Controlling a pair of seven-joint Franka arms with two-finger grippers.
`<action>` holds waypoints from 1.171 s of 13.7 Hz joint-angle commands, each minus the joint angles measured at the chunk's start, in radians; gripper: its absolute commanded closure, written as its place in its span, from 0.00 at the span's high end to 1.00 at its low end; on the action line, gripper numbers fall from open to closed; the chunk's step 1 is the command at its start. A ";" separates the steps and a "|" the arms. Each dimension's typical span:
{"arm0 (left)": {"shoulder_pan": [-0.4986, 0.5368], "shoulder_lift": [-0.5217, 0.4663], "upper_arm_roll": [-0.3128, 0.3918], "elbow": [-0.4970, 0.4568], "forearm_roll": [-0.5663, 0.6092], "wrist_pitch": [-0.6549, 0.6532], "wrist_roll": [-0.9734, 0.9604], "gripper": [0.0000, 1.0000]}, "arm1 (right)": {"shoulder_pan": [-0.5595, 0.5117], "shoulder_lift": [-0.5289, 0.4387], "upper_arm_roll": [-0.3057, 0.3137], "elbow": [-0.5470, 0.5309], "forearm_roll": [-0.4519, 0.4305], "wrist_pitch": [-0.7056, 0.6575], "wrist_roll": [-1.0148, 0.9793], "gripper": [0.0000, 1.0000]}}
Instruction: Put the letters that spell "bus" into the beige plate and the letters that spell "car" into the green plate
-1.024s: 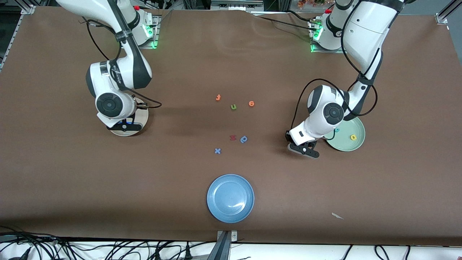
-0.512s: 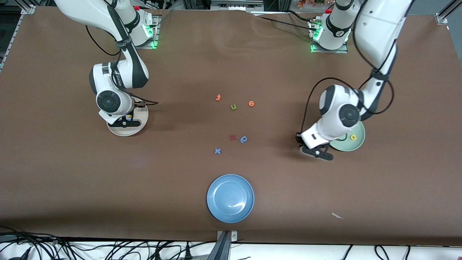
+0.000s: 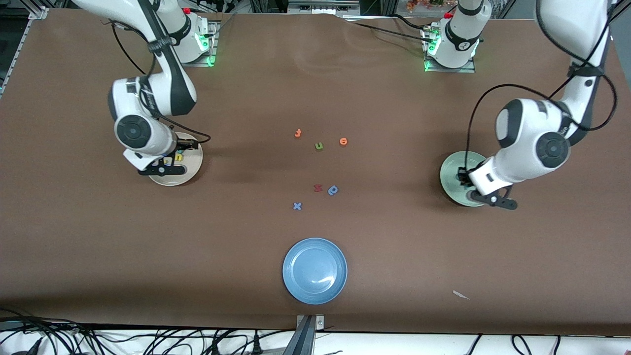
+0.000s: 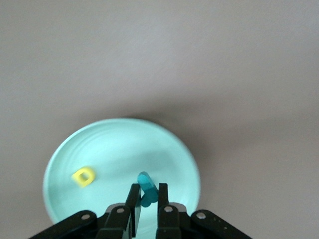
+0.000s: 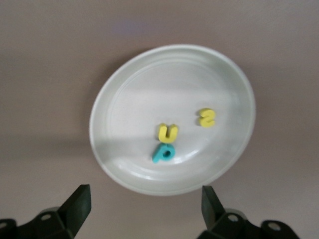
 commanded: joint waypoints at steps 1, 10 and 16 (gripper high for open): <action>0.037 -0.068 0.049 -0.093 0.035 0.005 0.126 0.00 | -0.001 -0.023 -0.015 0.216 0.010 -0.233 -0.018 0.99; 0.045 -0.087 0.052 -0.108 0.031 0.005 0.134 1.00 | -0.085 0.008 -0.015 0.614 0.091 -0.450 -0.093 0.99; 0.046 -0.304 0.034 -0.111 0.024 -0.036 0.131 1.00 | -0.102 0.006 -0.025 0.611 0.091 -0.439 -0.205 0.99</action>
